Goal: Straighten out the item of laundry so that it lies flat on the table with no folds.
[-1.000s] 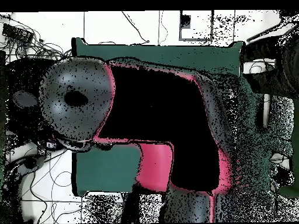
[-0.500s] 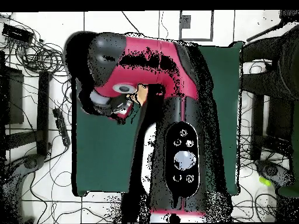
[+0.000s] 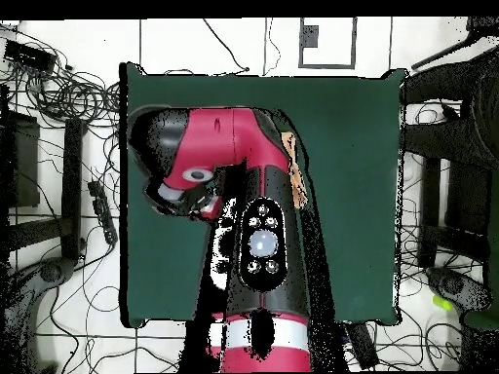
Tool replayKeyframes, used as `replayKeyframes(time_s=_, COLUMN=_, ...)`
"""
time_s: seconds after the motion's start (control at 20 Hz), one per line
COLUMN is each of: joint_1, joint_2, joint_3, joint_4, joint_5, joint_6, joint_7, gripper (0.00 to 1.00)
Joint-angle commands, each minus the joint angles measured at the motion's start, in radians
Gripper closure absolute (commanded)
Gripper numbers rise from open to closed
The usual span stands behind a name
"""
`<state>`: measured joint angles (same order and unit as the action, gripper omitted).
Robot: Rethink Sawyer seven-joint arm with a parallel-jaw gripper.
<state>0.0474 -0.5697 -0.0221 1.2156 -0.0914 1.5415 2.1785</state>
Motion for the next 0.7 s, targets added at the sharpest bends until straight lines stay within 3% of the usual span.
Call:
replayKeyframes(time_s=0.05, joint_1=-0.010, joint_2=-0.080, joint_3=0.029, joint_4=0.276, joint_5=-0.059, joint_6=-0.205, joint_7=-0.084, gripper=0.00)
replayKeyframes(time_s=0.15, joint_1=-0.030, joint_2=-0.097, joint_3=0.045, joint_4=0.355, joint_5=-0.003, joint_6=-0.337, joint_7=-0.038, gripper=0.00)
replayKeyframes(time_s=0.25, joint_1=-0.019, joint_2=-0.078, joint_3=0.047, joint_4=0.367, joint_5=0.003, joint_6=-0.422, joint_7=0.029, gripper=0.00)
replayKeyframes(time_s=0.45, joint_1=0.010, joint_2=-0.017, joint_3=0.008, joint_4=0.315, joint_5=-0.144, joint_6=-0.441, joint_7=0.005, gripper=0.00)
replayKeyframes(time_s=0.55, joint_1=-0.032, joint_2=-0.038, joint_3=0.019, joint_4=0.385, joint_5=-0.154, joint_6=-0.575, joint_7=-0.042, gripper=0.00)
replayKeyframes(time_s=0.7, joint_1=-0.067, joint_2=-0.001, joint_3=0.030, joint_4=0.383, joint_5=-0.208, joint_6=-0.649, joint_7=-0.079, gripper=0.00)
